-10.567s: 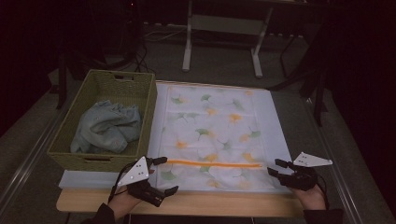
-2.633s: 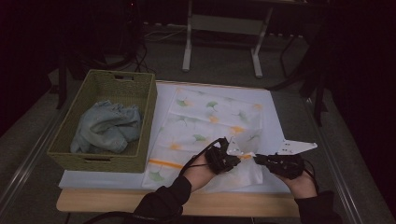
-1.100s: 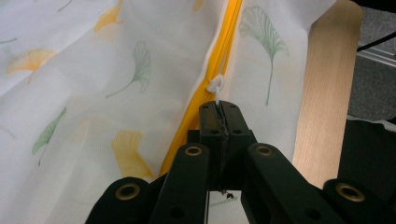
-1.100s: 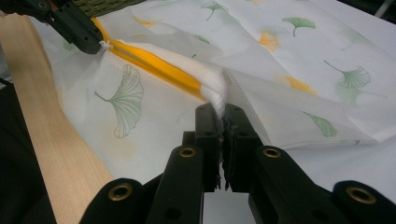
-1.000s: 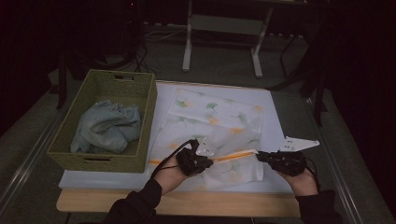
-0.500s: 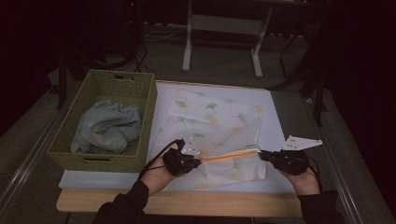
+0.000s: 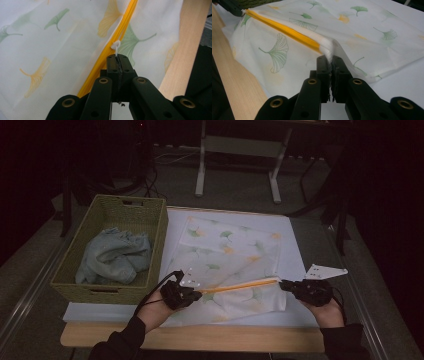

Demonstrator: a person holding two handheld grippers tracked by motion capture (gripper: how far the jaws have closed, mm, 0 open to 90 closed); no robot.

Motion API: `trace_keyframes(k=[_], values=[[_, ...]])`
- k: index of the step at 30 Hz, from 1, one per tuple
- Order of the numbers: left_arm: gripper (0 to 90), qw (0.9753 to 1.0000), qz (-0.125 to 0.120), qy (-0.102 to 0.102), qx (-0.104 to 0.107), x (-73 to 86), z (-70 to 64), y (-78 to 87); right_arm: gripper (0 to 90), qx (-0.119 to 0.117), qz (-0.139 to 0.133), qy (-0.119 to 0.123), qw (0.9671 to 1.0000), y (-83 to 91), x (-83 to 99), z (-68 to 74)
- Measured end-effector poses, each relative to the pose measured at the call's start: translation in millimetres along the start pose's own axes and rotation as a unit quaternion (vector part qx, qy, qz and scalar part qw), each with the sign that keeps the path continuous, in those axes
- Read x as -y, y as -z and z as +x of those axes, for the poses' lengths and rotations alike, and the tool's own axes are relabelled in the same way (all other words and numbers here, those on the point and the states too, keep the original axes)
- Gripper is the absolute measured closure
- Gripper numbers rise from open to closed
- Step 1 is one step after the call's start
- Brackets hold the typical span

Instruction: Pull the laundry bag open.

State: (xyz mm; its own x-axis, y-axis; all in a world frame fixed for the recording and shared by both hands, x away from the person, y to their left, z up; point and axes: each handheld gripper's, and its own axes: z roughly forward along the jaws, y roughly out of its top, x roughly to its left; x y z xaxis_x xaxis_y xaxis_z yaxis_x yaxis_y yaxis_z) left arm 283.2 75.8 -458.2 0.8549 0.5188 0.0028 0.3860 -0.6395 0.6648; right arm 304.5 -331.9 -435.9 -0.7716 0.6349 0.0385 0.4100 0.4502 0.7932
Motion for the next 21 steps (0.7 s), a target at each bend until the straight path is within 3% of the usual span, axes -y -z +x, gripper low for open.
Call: trace_keyframes(k=[7, 10, 21], values=[[90.0, 1.0000, -0.004, 0.005, -0.005, 6.6, 1.5, 7.8, 85.7, 0.005, -0.002, -0.003, 1.0000, 1.8, 0.1, -2.7], [90.0, 0.9999, 0.004, -0.006, -0.015, 11.0, -0.6, 10.7, 85.7, 0.009, -0.002, -0.004, 1.0000, 1.9, 0.4, -3.9], [90.0, 0.9997, 0.003, 0.016, -0.019, 29.3, 9.7, 24.3, 85.7, 0.019, -0.005, -0.012, 0.9997, 8.8, 2.9, -10.4]])
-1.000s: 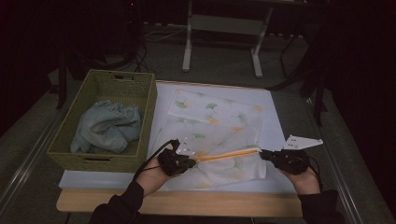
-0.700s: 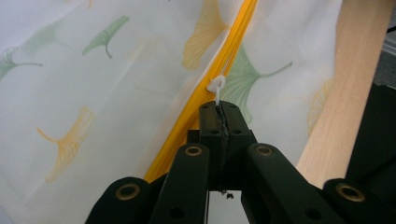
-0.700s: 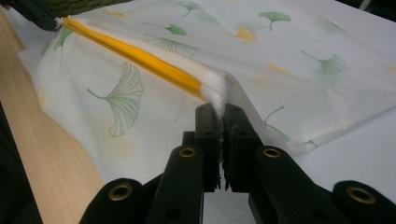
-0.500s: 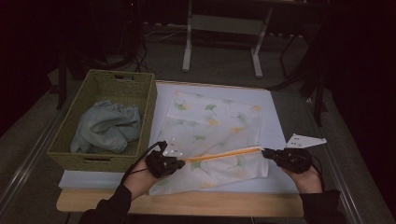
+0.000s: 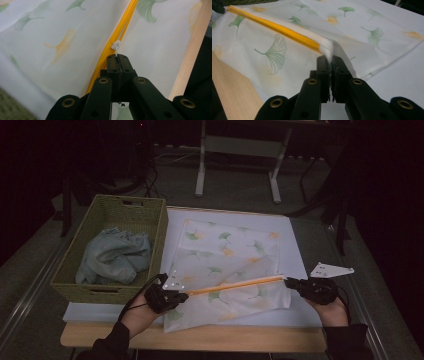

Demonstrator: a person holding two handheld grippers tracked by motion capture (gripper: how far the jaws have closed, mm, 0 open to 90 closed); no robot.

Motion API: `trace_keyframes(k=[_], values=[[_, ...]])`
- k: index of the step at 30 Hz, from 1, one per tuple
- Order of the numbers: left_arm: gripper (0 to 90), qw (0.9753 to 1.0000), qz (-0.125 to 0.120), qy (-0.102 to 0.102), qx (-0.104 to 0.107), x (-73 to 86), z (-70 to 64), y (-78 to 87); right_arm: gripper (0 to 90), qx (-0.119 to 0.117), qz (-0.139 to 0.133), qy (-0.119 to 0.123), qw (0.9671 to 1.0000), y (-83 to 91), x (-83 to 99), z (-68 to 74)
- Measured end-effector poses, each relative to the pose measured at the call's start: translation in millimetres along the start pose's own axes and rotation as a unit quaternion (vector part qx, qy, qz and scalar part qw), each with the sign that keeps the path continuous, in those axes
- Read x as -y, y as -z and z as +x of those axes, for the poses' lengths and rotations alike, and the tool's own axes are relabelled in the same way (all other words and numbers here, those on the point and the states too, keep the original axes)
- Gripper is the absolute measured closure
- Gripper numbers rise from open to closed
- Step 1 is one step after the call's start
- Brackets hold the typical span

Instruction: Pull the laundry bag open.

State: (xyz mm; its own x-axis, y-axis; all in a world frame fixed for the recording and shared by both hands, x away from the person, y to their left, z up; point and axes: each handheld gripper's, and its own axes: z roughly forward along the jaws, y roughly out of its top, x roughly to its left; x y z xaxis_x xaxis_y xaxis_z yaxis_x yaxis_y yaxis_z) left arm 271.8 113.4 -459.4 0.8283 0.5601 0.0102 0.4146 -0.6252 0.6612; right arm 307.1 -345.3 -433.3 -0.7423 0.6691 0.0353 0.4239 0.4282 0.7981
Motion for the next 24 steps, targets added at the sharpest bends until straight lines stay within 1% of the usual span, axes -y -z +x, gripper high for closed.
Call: trace_keyframes(k=[5, 6, 7, 10, 14, 15, 17, 18, 19, 21, 22, 24], values=[[90.0, 0.9999, 0.007, 0.003, -0.007, 6.7, 3.1, 6.4, 85.7, 0.003, -0.001, -0.004, 1.0000, 0.9, 1.9, -2.6], [90.0, 0.9999, 0.008, 0.002, -0.013, 8.2, 3.5, 7.0, 85.7, 0.003, 0.000, -0.004, 1.0000, 0.8, 2.1, -2.7], [90.0, 0.9999, 0.011, 0.003, -0.010, 9.5, 4.3, 7.6, 85.7, 0.003, -0.001, -0.004, 1.0000, 0.6, 2.3, -3.1], [90.0, 0.9998, 0.014, 0.006, -0.012, 12.7, 6.0, 9.6, 85.7, 0.005, 0.000, -0.005, 1.0000, 0.4, 2.7, -4.0], [90.0, 0.9997, 0.012, 0.010, -0.018, 16.2, 8.5, 12.0, 85.7, 0.007, 0.000, -0.008, 0.9999, 1.4, 3.0, -4.8], [90.0, 0.9997, 0.012, 0.011, -0.016, 16.9, 9.2, 12.2, 85.7, 0.009, 0.001, -0.008, 0.9999, 2.0, 3.1, -5.2], [90.0, 0.9996, 0.014, 0.011, -0.021, 18.0, 10.6, 13.6, 85.7, 0.009, -0.001, -0.010, 0.9999, 3.1, 3.5, -6.7], [90.0, 0.9997, 0.014, 0.013, -0.018, 18.4, 11.3, 14.3, 85.7, 0.011, -0.001, -0.010, 0.9999, 3.7, 3.8, -7.3], [90.0, 0.9996, 0.013, 0.014, -0.022, 18.8, 11.7, 15.1, 85.7, 0.011, -0.002, -0.011, 0.9999, 4.3, 4.2, -8.0], [90.0, 0.9995, 0.015, 0.014, -0.022, 19.2, 12.7, 16.8, 85.7, 0.012, -0.002, -0.013, 0.9998, 5.7, 5.0, -9.3], [90.0, 0.9994, 0.015, 0.015, -0.026, 19.5, 12.7, 17.6, 85.7, 0.012, -0.002, -0.014, 0.9998, 6.2, 5.2, -9.4], [90.0, 0.9994, 0.017, 0.016, -0.024, 20.2, 13.3, 19.0, 85.7, 0.015, -0.003, -0.014, 0.9998, 7.0, 5.7, -10.0]])
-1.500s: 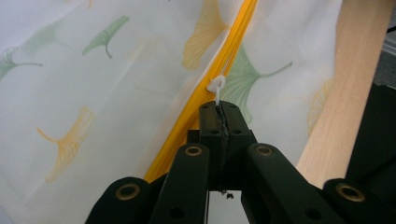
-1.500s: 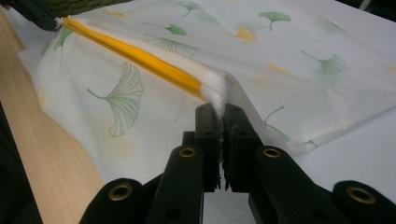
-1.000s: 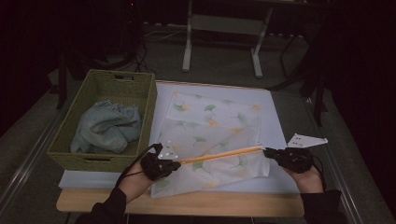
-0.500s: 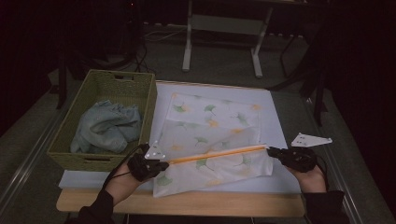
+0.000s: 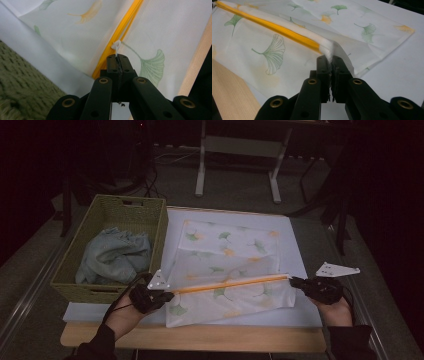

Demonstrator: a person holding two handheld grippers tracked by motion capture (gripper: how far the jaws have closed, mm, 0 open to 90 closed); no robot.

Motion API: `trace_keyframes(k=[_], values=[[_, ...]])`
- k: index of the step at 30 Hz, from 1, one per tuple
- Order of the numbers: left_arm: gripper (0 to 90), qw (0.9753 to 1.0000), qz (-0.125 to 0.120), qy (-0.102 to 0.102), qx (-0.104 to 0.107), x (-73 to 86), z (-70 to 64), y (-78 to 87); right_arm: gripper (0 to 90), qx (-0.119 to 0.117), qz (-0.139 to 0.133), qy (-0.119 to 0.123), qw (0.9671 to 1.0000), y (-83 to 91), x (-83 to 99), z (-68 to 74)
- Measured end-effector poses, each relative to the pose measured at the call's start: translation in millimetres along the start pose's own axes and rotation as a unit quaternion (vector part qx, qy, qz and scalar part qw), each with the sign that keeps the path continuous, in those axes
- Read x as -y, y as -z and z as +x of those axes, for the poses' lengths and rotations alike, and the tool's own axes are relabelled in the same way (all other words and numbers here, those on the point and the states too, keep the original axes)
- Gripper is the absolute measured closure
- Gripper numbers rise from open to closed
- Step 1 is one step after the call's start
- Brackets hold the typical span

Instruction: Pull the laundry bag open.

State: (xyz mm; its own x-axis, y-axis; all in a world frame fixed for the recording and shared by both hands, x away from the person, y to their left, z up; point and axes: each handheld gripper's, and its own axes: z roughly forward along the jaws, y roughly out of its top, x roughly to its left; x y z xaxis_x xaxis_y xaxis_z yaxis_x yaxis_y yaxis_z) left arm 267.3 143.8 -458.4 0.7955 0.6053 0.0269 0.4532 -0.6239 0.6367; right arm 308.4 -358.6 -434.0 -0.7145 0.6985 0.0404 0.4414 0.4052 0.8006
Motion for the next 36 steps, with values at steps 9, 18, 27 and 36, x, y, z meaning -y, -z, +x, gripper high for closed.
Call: trace_keyframes(k=[9, 18, 27, 36], values=[[90.0, 0.9999, 0.008, 0.005, -0.006, 7.8, 2.9, 2.4, 85.7, 0.003, -0.001, -0.004, 1.0000, 2.3, 1.5, -3.3], [90.0, 0.9995, 0.020, 0.009, -0.024, 13.1, 7.3, 7.9, 85.7, 0.003, 0.002, -0.005, 1.0000, 0.7, 2.6, -3.4], [90.0, 0.9988, 0.021, 0.010, -0.042, 16.8, 11.9, 12.2, 85.6, -0.002, 0.009, -0.006, 0.9999, -1.0, 3.3, -2.1], [90.0, 0.9990, 0.030, 0.015, -0.031, 20.8, 10.1, 2.1, 84.7, -0.015, 0.028, -0.016, 0.9994, -6.5, 14.2, -4.9]])
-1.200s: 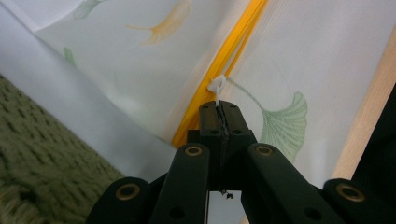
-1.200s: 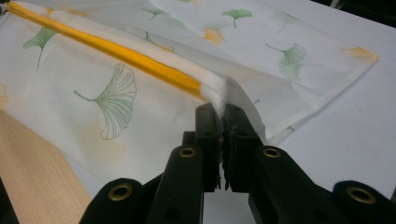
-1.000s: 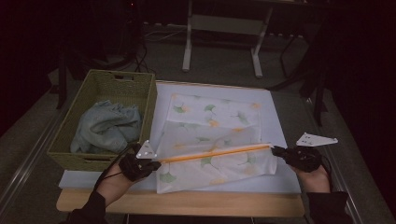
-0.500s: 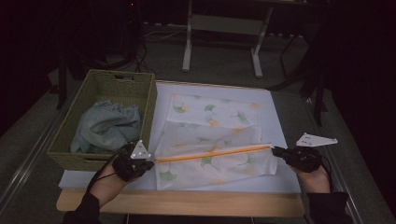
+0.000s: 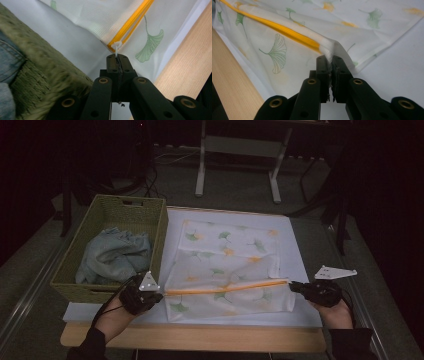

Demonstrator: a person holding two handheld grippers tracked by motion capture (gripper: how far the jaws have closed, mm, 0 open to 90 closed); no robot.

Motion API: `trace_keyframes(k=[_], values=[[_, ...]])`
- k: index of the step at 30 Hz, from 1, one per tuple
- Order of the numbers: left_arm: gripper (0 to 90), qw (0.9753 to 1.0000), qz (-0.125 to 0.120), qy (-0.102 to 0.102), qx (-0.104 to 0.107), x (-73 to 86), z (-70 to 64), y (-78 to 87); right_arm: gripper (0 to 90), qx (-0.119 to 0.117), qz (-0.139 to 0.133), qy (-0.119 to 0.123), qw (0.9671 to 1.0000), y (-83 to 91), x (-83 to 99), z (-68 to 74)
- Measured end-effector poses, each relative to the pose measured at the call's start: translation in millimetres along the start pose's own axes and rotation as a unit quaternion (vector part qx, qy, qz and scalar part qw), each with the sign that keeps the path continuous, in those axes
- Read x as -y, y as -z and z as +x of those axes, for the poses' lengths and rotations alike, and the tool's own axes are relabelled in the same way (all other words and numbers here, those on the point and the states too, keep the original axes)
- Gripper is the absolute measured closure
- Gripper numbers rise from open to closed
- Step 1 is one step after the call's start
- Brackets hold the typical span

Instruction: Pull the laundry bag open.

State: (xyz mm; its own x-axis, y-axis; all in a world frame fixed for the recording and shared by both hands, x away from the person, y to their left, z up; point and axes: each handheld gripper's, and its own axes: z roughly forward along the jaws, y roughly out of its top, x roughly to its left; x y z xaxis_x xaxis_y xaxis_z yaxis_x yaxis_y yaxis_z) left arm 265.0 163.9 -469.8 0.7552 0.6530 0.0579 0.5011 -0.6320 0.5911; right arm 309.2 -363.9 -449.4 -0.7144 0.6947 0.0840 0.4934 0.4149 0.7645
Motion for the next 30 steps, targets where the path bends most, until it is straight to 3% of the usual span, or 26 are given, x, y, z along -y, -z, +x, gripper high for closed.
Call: trace_keyframes(k=[5, 7, 11, 17, 22, 25, 30], values=[[90.0, 1.0000, 0.000, 0.001, 0.008, -0.1, -0.6, -2.0, 78.7, -0.009, 0.003, -0.009, 0.9999, -0.2, 4.9, -3.7], [90.0, 0.9998, 0.003, 0.003, 0.020, 0.6, -1.6, -4.2, 76.3, -0.003, 0.004, -0.015, 0.9999, 0.5, 6.5, -5.5], [90.0, 0.9997, 0.007, 0.000, 0.024, 2.9, -5.6, -10.5, 74.4, 0.003, 0.005, -0.018, 0.9998, 1.2, 8.3, -7.1], [88.9, 0.9994, 0.010, -0.001, 0.033, 3.5, -6.1, -11.8, 64.5, 0.002, 0.005, -0.019, 0.9998, -1.7, 7.6, -5.7], [71.4, 0.9994, -0.005, -0.001, 0.034, 0.3, -8.4, -6.5, 52.2, 0.004, -0.004, -0.016, 0.9999, -3.7, 5.0, -1.9], [64.1, 0.9990, -0.009, 0.002, 0.043, -0.2, -11.2, -5.8, 47.8, -0.004, -0.012, -0.008, 0.9999, -4.5, 3.3, 2.3], [57.2, 0.9984, -0.037, 0.003, 0.042, -2.7, -15.5, -2.0, 43.7, -0.008, -0.015, 0.006, 0.9998, -6.3, -1.0, 11.3]])
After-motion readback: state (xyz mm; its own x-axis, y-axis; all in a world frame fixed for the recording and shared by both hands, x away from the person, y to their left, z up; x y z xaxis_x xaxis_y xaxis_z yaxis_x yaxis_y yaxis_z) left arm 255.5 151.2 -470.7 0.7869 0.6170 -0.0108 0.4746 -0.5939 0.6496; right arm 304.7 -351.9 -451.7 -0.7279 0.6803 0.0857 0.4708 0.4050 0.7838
